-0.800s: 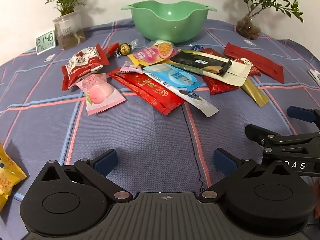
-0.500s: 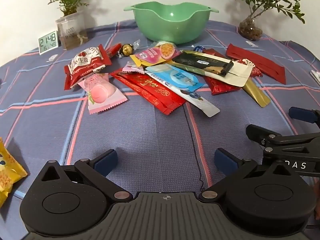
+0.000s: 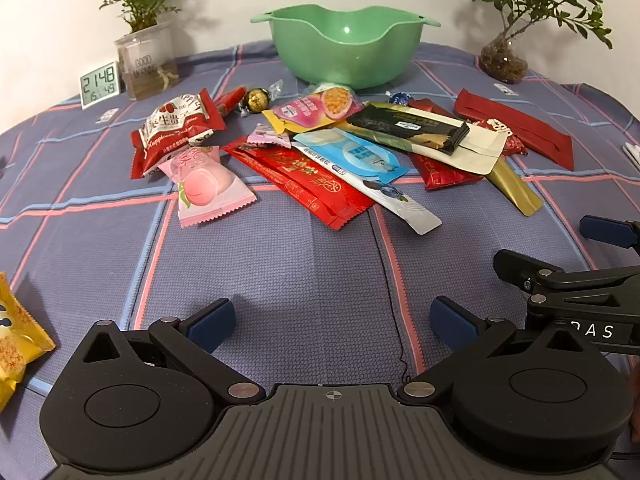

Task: Organize snacks

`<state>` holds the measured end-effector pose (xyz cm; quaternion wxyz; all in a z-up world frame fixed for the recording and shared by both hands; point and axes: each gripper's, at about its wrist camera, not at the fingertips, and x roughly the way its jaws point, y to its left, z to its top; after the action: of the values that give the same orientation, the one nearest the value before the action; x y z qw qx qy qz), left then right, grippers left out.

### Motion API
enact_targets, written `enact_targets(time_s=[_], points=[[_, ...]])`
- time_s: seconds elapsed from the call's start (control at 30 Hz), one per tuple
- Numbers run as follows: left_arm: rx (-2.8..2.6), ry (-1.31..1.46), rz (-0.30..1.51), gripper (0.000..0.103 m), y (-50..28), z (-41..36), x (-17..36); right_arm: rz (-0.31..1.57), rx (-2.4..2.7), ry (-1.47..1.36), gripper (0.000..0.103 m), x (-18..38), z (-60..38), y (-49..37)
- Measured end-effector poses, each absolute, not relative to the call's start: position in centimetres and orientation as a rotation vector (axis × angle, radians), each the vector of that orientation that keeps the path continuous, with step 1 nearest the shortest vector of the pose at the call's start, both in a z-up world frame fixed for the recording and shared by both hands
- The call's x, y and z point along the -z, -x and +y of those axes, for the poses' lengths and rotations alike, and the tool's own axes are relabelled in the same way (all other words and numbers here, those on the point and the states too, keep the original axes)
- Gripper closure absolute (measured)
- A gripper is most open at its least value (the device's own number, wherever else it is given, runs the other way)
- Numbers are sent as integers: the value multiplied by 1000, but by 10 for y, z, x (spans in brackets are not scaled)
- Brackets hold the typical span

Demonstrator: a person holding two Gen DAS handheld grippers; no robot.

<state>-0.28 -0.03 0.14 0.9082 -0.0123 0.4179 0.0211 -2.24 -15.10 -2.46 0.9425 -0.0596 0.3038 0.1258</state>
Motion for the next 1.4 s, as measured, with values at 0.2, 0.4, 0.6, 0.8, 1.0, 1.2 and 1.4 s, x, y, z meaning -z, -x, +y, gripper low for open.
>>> enact_targets(time_s=[0.2,0.4,0.6,0.8,1.0,1.2,1.4], points=[[-44,25,857,0,3,-1,-1,619,-256,122,0,25,-151,22],[-46,24,851,0,4,-1,-1,619,-256,122,0,25,-151,23],[-47,24,849,0,5,-1,0,619,-256,122,0,25,-151,22],[-45,23,842,0,6,-1,0,619,-256,122,0,25,-151,22],[-42,24,832,0,7,0,1,619,-256,122,0,25,-151,22],[-41,24,831,0,8,0,1,619,-256,123,0,25,-150,22],[-41,24,832,0,8,0,1,619,-256,122,0,25,-150,22]])
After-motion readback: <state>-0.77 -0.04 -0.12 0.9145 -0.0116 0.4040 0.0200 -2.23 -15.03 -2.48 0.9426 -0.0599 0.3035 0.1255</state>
